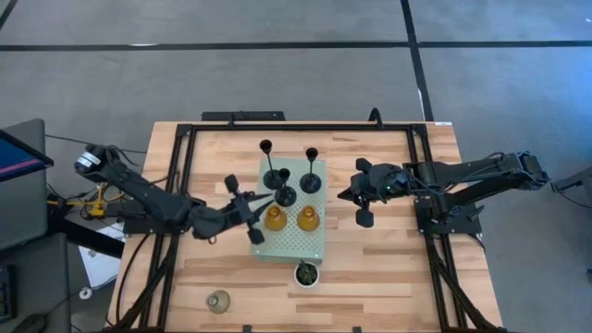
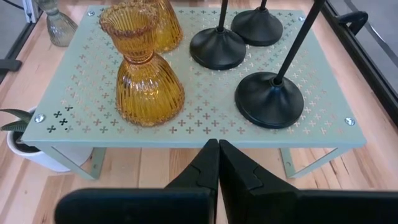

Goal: Pick & Place candle stick holders
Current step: Adjust the black candle holders on the shelf

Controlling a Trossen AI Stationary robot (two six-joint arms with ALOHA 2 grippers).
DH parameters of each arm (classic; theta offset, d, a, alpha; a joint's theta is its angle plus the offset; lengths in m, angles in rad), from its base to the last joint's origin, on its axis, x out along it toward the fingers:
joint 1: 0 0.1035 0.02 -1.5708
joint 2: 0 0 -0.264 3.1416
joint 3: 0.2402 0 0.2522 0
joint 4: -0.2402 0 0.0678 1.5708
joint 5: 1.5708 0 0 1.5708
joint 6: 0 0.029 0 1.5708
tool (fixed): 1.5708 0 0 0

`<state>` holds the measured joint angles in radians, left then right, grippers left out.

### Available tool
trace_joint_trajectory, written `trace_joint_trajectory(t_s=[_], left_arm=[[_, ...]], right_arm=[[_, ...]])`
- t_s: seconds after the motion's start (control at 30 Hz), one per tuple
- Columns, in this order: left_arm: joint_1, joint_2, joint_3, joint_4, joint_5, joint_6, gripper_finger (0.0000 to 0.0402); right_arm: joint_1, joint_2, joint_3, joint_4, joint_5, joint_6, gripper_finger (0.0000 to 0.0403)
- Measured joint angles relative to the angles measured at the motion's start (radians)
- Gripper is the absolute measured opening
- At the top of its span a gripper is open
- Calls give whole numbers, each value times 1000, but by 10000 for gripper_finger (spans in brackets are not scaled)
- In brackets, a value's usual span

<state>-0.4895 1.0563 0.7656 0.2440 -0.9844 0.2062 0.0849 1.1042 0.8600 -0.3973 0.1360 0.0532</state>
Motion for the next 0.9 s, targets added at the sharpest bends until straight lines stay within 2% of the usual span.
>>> trace_joint_trajectory(t_s=[0.13,0.4,0.6,0.9], left_arm=[[-6,43,78,3,-33,81,67],[-21,116,200,-45,-226,96,66],[-54,140,208,-49,-246,33,66],[-43,148,208,-65,-244,14,66]], right_arm=[[-1,0,0,1,0,0,0],[0,0,0,-13,-1,0,0],[0,0,0,-42,-1,0,0],[0,0,0,-44,-1,0,0]])
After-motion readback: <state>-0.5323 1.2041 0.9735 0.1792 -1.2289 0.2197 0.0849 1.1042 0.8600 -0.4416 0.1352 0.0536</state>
